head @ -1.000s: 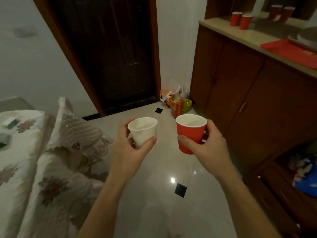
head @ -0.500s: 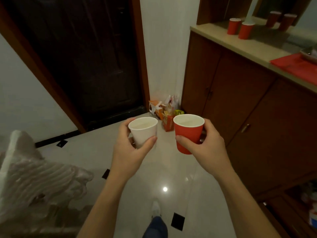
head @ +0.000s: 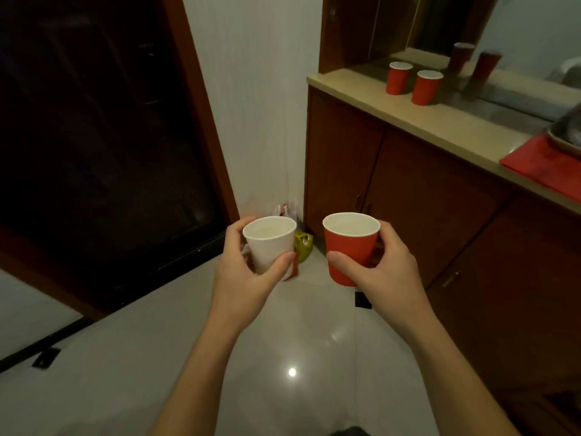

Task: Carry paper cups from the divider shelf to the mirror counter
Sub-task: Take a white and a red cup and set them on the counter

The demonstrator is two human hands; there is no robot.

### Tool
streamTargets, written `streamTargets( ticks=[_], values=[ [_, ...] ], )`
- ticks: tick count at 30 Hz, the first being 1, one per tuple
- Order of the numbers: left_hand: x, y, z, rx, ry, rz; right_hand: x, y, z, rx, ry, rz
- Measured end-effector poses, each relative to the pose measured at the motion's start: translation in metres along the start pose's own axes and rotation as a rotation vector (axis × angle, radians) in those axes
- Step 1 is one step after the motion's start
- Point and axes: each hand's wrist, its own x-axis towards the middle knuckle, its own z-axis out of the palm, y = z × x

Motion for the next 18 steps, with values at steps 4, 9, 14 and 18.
streamTargets(
  ticks=[4,9,14,18],
  values=[
    [0.059,-0.02,0.022,0.0,-0.037,0.007,0.053,0.016,0.004,-0.032,0.053,-0.007],
    [0.138,-0.04,0.062,0.001,-0.082,0.016,0.13,0.044,-0.003,-0.037,0.103,-0.005],
    [0.23,-0.05,0.115,0.022,-0.107,0.033,0.226,0.069,-0.022,-0.035,0.139,-0.004],
    [0.305,-0.048,0.161,0.012,-0.158,0.045,0.303,0.084,-0.048,-0.054,0.177,0.018]
  ],
)
